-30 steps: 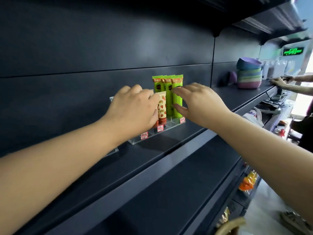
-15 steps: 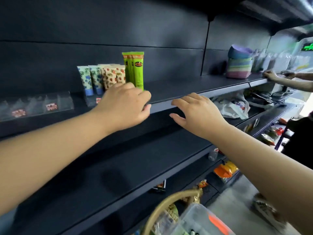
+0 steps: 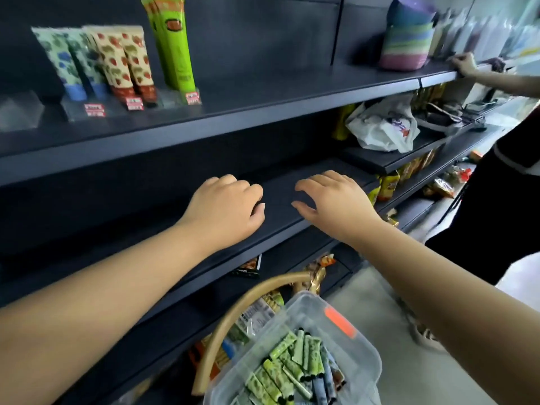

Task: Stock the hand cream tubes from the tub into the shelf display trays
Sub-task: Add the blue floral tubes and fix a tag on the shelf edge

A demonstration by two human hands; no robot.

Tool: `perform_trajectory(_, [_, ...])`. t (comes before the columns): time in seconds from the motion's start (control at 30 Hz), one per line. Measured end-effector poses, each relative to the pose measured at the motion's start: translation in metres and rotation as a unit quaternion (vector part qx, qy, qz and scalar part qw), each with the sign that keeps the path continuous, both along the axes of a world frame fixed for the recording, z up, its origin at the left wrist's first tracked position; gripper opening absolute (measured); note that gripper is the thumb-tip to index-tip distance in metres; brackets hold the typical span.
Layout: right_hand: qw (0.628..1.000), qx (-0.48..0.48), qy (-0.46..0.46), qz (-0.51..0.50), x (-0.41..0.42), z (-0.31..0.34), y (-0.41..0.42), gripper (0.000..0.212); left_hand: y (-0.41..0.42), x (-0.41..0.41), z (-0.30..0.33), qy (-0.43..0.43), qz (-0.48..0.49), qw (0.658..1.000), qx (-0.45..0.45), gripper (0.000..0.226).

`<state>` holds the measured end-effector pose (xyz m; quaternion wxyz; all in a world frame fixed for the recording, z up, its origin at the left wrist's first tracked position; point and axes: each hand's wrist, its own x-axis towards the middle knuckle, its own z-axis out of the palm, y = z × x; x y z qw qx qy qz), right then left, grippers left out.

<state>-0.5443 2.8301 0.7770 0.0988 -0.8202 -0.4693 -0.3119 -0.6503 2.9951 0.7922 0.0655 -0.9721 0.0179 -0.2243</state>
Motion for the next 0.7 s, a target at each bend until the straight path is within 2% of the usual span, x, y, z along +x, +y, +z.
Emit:
perform_trajectory(0.13, [0.998, -0.017, 0.054, -0.013, 0.003, -0.042, -0.004, 0.029, 0.001, 0.0, -0.04, 0.034, 0.009, 0.998, -0.049, 0.034])
perform_trajectory(0.23, [0.994, -0.047, 0.1, 0.005, 0.002, -0.084, -0.005, 0.028, 0.002, -0.01, -0.078, 0.072, 0.055, 0.991, -0.094, 0.025])
perform_trajectory(0.4, [0.977, -0.112, 0.17, 0.064, 0.006, -0.149, -0.002, 0.024, -0.012, -0.044, -0.147, 0.109, 0.162, 0.97, -0.143, 0.031])
perform_trajectory(0.5, [0.956, -0.127, 0.242, 0.105, 0.005, -0.179, 0.003, 0.024, -0.03, -0.067, -0.189, 0.137, 0.256, 0.942, -0.166, 0.032])
perform_trajectory(0.6, [0.913, -0.247, 0.297, 0.128, -0.006, -0.214, 0.005, 0.035, -0.056, -0.095, -0.23, 0.126, 0.333, 0.911, -0.207, 0.033])
perform_trajectory(0.7, [0.88, -0.281, 0.348, 0.159, -0.026, -0.251, 0.001, 0.035, -0.083, -0.124, -0.269, 0.114, 0.399, 0.873, -0.257, 0.033])
